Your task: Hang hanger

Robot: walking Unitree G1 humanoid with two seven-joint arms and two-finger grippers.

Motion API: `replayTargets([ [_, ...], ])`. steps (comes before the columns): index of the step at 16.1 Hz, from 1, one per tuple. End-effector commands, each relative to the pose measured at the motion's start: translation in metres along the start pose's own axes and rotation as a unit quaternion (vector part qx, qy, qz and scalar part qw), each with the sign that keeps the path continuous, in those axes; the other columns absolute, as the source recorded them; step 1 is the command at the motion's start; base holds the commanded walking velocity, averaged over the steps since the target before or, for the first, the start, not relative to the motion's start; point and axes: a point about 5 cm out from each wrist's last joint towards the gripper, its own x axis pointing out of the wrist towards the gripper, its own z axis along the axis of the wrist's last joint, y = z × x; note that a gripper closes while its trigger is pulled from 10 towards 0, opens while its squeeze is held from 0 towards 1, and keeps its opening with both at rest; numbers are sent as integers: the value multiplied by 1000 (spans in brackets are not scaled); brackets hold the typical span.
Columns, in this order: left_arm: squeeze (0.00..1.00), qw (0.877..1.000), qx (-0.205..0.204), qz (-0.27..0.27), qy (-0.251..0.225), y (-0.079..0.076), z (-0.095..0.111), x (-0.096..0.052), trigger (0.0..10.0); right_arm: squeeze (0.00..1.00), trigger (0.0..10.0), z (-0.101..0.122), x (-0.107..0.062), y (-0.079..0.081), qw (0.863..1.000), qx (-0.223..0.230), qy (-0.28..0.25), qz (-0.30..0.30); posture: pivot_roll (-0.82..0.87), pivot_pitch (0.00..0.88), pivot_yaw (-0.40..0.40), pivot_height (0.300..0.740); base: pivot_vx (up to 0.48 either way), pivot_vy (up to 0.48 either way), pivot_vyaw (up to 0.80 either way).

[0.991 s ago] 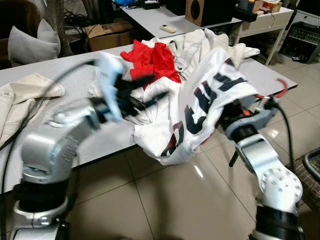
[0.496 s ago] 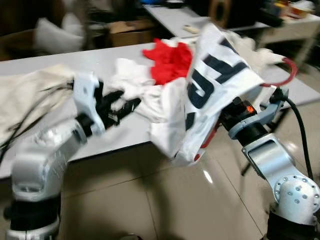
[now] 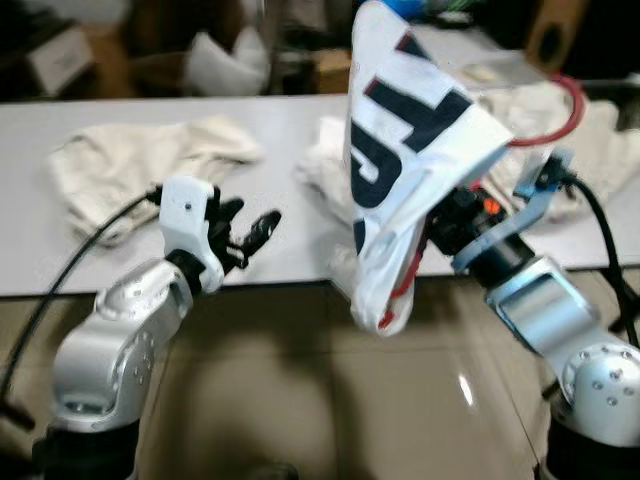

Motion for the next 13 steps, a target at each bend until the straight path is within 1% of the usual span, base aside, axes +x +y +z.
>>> replayTargets([
  [1, 0, 1000, 10, 0, -6, -4, 4, 1, 10000, 0, 0, 0, 0, 7, 1000, -4, 6, 20, -156, 0, 29, 740, 0, 0, 744],
  [6, 0, 1000, 8, -7, -7, -11, 3, 2, 10000, 0, 0, -4, -2, 8, 999, -14, 27, 22, -160, 0, 28, 740, 0, 0, 735],
  [9, 0, 1000, 7, -6, -5, -12, 2, 2, 10000, 0, 0, -4, -2, 10, 999, -23, 35, 28, -160, 0, 28, 740, 0, 0, 731],
  [11, 0, 1000, 1, 0, -12, -12, 4, 1, 10000, 0, 0, 12, -1, 16, 998, -45, 11, 46, -158, 0, 23, 740, 0, 0, 725],
  [12, 0, 1000, -2, 1, -18, -12, 5, 1, 10000, 0, 0, 32, 2, 21, 995, -71, -23, 61, -157, 0, 21, 740, 0, 0, 712],
  [13, 0, 1000, -2, 1, -21, -12, 7, 2, 10000, 0, 0, 44, 3, 26, 993, -88, -44, 71, -155, 0, 21, 740, 0, 0, 712],
])
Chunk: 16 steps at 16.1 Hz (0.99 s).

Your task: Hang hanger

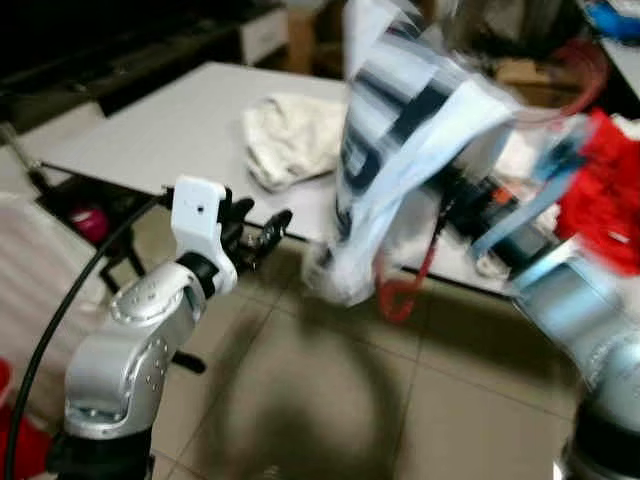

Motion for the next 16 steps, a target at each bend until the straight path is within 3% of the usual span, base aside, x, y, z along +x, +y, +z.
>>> replayTargets([
  [1, 0, 1000, 2, 5, -3, 2, 2, -1, 10000, 0, 0, 15, 2, 10, 999, -8, -38, 36, -156, 0, 21, 740, 0, 0, 706],
  [2, 0, 1000, -2, 7, -11, 3, 5, 1, 10000, 0, 0, 54, 8, 29, 990, -31, -101, 91, -163, 0, 27, 740, 0, 0, 688],
  [3, 0, 1000, -3, 7, -13, 3, 6, 1, 10000, 0, 0, 59, 8, 32, 989, -41, -102, 101, -163, 0, 27, 740, 0, 0, 694],
  [5, 0, 1000, -2, 9, -15, 4, 7, 4, 10000, 0, 0, 36, 7, 24, 994, -52, -38, 91, -161, 0, 27, 740, 0, 0, 691],
  [7, 0, 1000, 2, 18, -18, 6, 8, 3, 10000, 0, 0, 21, 6, 18, 996, -41, -17, 80, -158, 0, 25, 740, 0, 0, 694],
  [10, 0, 997, 15, 74, -2, 25, 3, -7, 10000, 0, 0, -15, -4, -4, 998, -26, 45, 33, -145, 0, 16, 740, 0, 0, 692],
  [13, 0, 994, 28, 106, 10, 34, 0, -12, 10000, 0, 0, -34, -11, -18, 996, -33, 80, 6, -135, 0, 4, 740, 0, 0, 694],
  [16, 0, 996, 43, 76, 31, 25, -6, -12, 10000, 0, 0, -53, -16, -29, 993, -44, 104, -23, -136, 0, -1, 740, 0, 0, 694],
])
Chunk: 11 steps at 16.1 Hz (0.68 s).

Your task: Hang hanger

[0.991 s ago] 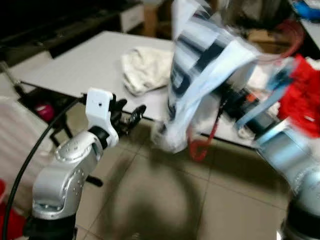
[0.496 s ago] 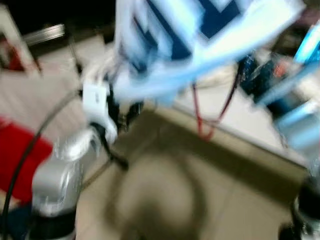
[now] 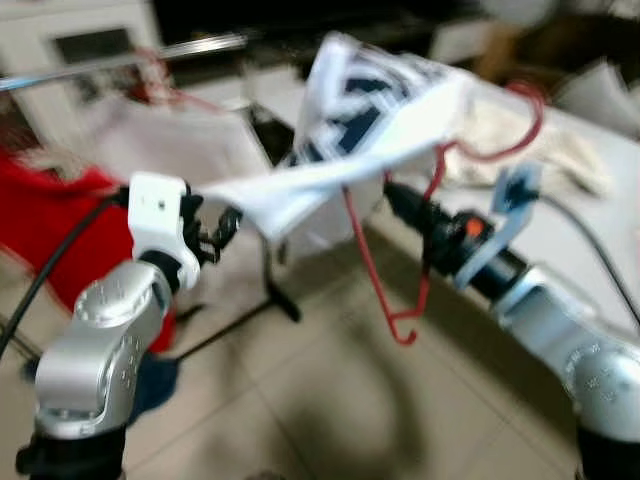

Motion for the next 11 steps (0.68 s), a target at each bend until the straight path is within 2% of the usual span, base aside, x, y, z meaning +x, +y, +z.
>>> replayTargets([
  [1, 0, 999, 6, -42, 21, -13, -6, -1, 10000, 0, 0, 3, -1, -5, 1000, -9, -18, -16, -137, 0, -1, 740, 0, 0, 694],
  [2, 0, 995, 17, -85, 45, -22, -13, -4, 10000, 0, 0, 4, 0, -7, 999, -2, -30, -26, -139, 0, -1, 740, 0, 0, 694],
  [3, 0, 985, 32, -140, 93, -31, -26, -12, 10000, 0, 0, 6, 3, -8, 998, 5, -46, -35, -139, 0, -1, 740, 0, 0, 688],
  [4, 0, 981, 40, -156, 108, -33, -30, -15, 10000, 0, 0, 7, 3, -9, 998, 7, -50, -37, -143, 0, 0, 740, 0, 0, 688],
  [5, 0, 968, 48, -202, 144, -37, -40, -25, 10000, 0, 0, 10, 8, -12, 996, 12, -67, -50, -146, 0, -3, 740, 0, 0, 681],
  [6, 0, 966, 47, -208, 145, -36, -40, -27, 10000, 0, 0, 11, 9, -14, 996, 12, -68, -55, -145, 0, -5, 740, 0, 0, 675],
  [8, 0, 967, 69, -222, 106, -27, -29, -30, 10000, 0, 0, 8, 11, -19, 996, 6, -63, -58, -136, 0, -21, 740, 0, 0, 666],
  [11, 0, 985, 63, -154, 56, -9, -11, -23, 10000, 0, 0, 5, 8, -24, 996, 1, -56, -65, -128, 0, -27, 740, 0, 0, 650],
])
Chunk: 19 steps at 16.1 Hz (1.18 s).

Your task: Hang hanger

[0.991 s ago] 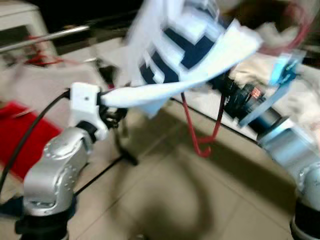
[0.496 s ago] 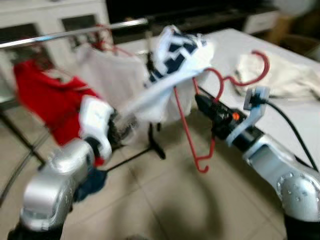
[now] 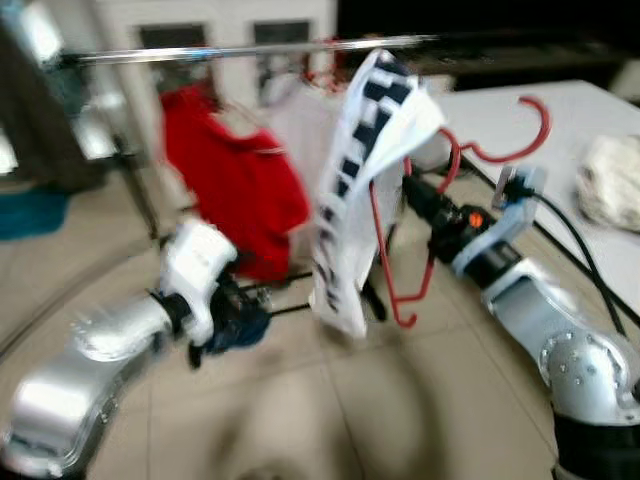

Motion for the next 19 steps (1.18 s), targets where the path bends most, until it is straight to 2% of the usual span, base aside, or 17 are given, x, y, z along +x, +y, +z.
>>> replayTargets([
  [1, 0, 1000, 0, 12, -14, 3, 5, 0, 10000, 0, 0, 9, -3, -1, 1000, -11, -22, 2, -128, 0, -27, 740, 0, 0, 650],
  [3, 0, 998, 0, 55, -38, 14, 11, 2, 10000, 0, 0, 5, -6, -6, 1000, -21, -15, -8, -128, 0, -25, 740, 0, 0, 647],
  [4, 0, 997, -5, 63, -50, 15, 14, 6, 10000, 0, 0, 2, -7, -7, 1000, -27, -10, -10, -128, 0, -23, 740, 0, 0, 650],
  [6, 0, 997, -9, 61, -52, 12, 14, 10, 10000, 0, 0, -1, -7, -7, 999, -32, -4, -10, -129, 0, -21, 740, 0, 0, 647],
  [8, 0, 997, -18, 52, -56, 4, 13, 19, 10000, 0, 0, -7, -6, -8, 999, -39, 6, -17, -130, 0, -21, 740, 0, 0, 316],
  [9, 0, 997, -21, 36, -62, -4, 13, 26, 10000, 0, 314, -10, -5, -10, 998, -47, 13, -36, -132, 0, -21, 740, 0, 0, 0],
  [10, 0, 997, -32, 19, -71, -9, 14, 33, 10000, 0, 10000, -15, -3, -9, 997, -55, 27, -40, -136, 0, -18, 740, 0, 0, 0],
  [13, 0, 996, -39, -10, -81, -14, 15, 44, 10000, 0, 10000, -27, 1, -3, 993, -95, 59, -33, -147, 0, -13, 740, 0, 0, 0],
  [14, 0, 996, -37, -10, -78, -12, 13, 49, 10000, 0, 10000, -33, 2, -3, 986, -136, 87, -37, -159, 0, -8, 740, 0, 0, 0],
  [15, 0, 997, -25, -10, -76, -12, 13, 55, 10000, 0, 10000, -39, 2, -2, 987, -120, 99, -38, -160, 0, -10, 740, 0, 0, 0],
  [19, 0, 996, 4, -37, -77, -19, 13, 66, 10000, 0, 10000, -44, 5, -4, 988, -121, 83, -58, -153, 0, -9, 740, 0, 0, 0],
])
